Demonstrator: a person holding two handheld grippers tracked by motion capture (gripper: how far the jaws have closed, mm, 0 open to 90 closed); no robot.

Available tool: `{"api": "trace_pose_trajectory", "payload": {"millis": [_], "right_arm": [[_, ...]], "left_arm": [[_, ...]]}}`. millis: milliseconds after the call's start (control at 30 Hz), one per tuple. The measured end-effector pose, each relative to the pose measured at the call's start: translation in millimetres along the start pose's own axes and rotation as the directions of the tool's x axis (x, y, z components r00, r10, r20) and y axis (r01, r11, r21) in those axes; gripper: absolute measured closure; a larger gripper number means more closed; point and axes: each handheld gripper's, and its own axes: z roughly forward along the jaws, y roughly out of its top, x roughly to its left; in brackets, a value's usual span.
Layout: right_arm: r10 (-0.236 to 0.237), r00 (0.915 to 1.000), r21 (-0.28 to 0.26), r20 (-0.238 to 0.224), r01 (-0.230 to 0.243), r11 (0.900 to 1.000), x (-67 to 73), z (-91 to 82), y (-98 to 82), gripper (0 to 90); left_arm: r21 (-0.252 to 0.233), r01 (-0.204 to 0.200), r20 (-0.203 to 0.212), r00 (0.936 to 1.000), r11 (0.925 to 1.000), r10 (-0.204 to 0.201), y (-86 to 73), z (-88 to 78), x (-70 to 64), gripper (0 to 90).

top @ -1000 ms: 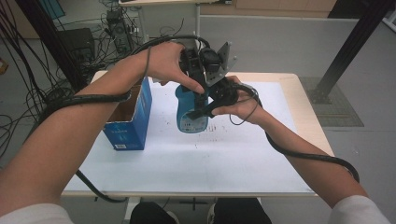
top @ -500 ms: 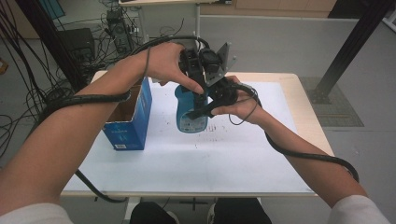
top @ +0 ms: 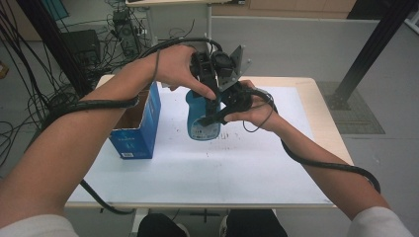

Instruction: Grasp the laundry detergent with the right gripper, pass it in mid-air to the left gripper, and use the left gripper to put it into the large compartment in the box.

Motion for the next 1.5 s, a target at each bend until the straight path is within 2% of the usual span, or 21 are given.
{"api": "trace_pose_trajectory", "payload": {"millis": [367, 500, 1100, 1500], "right_arm": [[-0.002, 1.0000, -0.001, 0.001, 0.002, 1.000, 0.2, -1.1, 0.7, 44.1], [-0.002, 1.0000, 0.001, 0.001, 0.002, 1.000, 0.5, -1.0, 0.5, 44.1], [-0.007, 1.0000, 0.003, -0.002, 0.007, 1.000, 2.9, -1.1, 0.9, 44.0], [-0.003, 0.9999, 0.000, -0.015, 0.003, 1.000, 4.4, 0.8, 0.6, 44.0]], "left_arm": [[0.000, -0.005, -0.002, 1.0000, 1.0000, 0.005, 0.2, 1.0, 0.3, 7.7], [0.002, -0.009, -0.002, 1.0000, 1.0000, 0.009, 0.1, 0.8, 0.3, 10.6], [0.009, -0.020, -0.002, 0.9998, 0.9998, 0.020, -0.1, 0.7, 0.8, 34.8], [0.026, -0.021, 0.013, 0.9997, 0.9994, 0.021, 0.4, 2.1, 1.0, 36.0]]}}
